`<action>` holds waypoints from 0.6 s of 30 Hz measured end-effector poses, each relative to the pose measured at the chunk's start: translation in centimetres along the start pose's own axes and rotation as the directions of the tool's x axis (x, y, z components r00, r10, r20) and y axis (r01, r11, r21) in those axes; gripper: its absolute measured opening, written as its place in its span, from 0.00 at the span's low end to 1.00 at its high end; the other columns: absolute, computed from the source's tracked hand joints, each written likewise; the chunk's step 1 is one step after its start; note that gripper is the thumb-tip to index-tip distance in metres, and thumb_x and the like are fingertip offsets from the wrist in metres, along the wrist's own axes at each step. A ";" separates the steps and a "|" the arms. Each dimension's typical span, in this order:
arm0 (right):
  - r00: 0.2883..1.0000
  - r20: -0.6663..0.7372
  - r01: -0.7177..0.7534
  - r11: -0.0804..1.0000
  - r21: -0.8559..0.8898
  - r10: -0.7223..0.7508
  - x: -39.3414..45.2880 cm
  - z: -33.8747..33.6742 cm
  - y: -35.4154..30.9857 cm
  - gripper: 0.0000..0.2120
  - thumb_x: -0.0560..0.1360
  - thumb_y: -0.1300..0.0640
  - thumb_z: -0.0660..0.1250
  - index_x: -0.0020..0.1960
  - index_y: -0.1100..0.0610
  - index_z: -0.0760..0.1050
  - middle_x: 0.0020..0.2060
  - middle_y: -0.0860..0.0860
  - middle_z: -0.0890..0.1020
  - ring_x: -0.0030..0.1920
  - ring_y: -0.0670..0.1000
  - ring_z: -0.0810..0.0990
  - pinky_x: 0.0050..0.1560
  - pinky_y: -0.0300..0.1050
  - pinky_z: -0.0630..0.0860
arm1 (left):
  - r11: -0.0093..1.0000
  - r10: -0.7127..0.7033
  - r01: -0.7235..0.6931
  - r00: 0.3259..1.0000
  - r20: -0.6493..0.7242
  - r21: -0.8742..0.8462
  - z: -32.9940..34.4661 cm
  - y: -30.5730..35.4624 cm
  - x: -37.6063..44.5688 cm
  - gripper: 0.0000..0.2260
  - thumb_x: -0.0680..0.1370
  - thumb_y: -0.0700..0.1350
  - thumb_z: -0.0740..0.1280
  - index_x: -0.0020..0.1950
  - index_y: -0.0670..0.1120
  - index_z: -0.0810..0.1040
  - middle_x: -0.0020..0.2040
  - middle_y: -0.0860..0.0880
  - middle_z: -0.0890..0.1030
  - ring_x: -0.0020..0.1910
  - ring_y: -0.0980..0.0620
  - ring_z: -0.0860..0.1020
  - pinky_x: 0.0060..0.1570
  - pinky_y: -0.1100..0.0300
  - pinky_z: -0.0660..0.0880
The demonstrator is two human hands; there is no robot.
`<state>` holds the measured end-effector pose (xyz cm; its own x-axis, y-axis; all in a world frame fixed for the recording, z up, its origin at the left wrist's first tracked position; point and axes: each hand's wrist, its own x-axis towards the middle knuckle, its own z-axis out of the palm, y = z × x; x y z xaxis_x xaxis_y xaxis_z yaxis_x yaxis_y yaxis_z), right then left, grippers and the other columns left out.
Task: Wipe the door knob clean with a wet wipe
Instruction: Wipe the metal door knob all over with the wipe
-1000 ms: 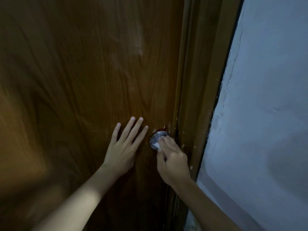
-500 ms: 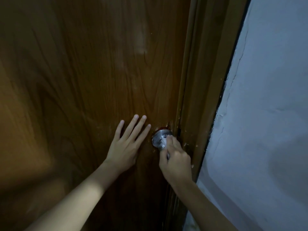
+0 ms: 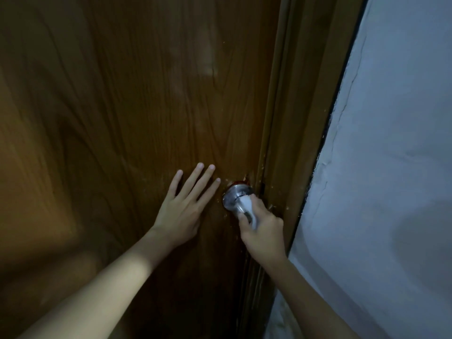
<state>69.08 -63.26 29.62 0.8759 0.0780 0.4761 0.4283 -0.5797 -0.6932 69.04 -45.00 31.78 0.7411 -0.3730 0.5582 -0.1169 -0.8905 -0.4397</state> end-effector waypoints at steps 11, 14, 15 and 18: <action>0.722 0.612 -0.599 -0.152 0.786 0.323 0.8 -0.7 -0.7 0.15 0.68 0.76 0.62 0.52 0.65 0.72 0.56 0.63 0.77 0.58 0.58 0.78 0.62 0.50 0.74 | 0.988 0.029 -0.022 0.999 0.042 -0.150 0.2 -0.2 -0.8 0.41 0.63 0.48 0.73 0.73 0.46 0.60 0.76 0.42 0.54 0.75 0.44 0.46 0.72 0.45 0.44; 0.701 0.680 -0.624 -0.277 0.731 0.215 -0.3 -0.5 0.0 0.19 0.67 0.77 0.61 0.57 0.66 0.71 0.58 0.65 0.78 0.57 0.59 0.80 0.58 0.51 0.77 | 0.898 0.012 -0.002 1.000 0.020 -0.440 0.2 0.7 -2.2 0.32 0.70 0.50 0.67 0.72 0.47 0.61 0.75 0.44 0.60 0.75 0.48 0.50 0.72 0.46 0.53; 0.702 0.686 -0.644 -0.241 0.726 0.192 -0.7 -0.4 0.1 0.20 0.68 0.76 0.61 0.58 0.66 0.71 0.57 0.64 0.79 0.56 0.58 0.80 0.55 0.51 0.79 | 0.818 -0.032 0.053 0.998 0.047 -0.572 -0.1 1.2 -2.6 0.29 0.72 0.52 0.64 0.71 0.48 0.63 0.73 0.47 0.64 0.74 0.50 0.55 0.72 0.48 0.58; 0.686 0.712 -0.710 -0.079 0.700 0.150 -1.7 0.1 0.2 0.20 0.71 0.71 0.63 0.62 0.63 0.71 0.58 0.60 0.80 0.57 0.56 0.80 0.51 0.51 0.80 | 0.302 -0.227 0.395 0.914 0.337 -0.867 -1.5 3.3 -3.3 0.21 0.75 0.53 0.63 0.67 0.50 0.68 0.62 0.51 0.76 0.63 0.57 0.73 0.61 0.58 0.73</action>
<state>67.69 -63.39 28.62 0.8229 0.5442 -0.1632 -0.5003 0.5579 -0.6621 65.17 -47.08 29.53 0.9266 -0.0504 0.3726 -0.3157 -0.6426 0.6981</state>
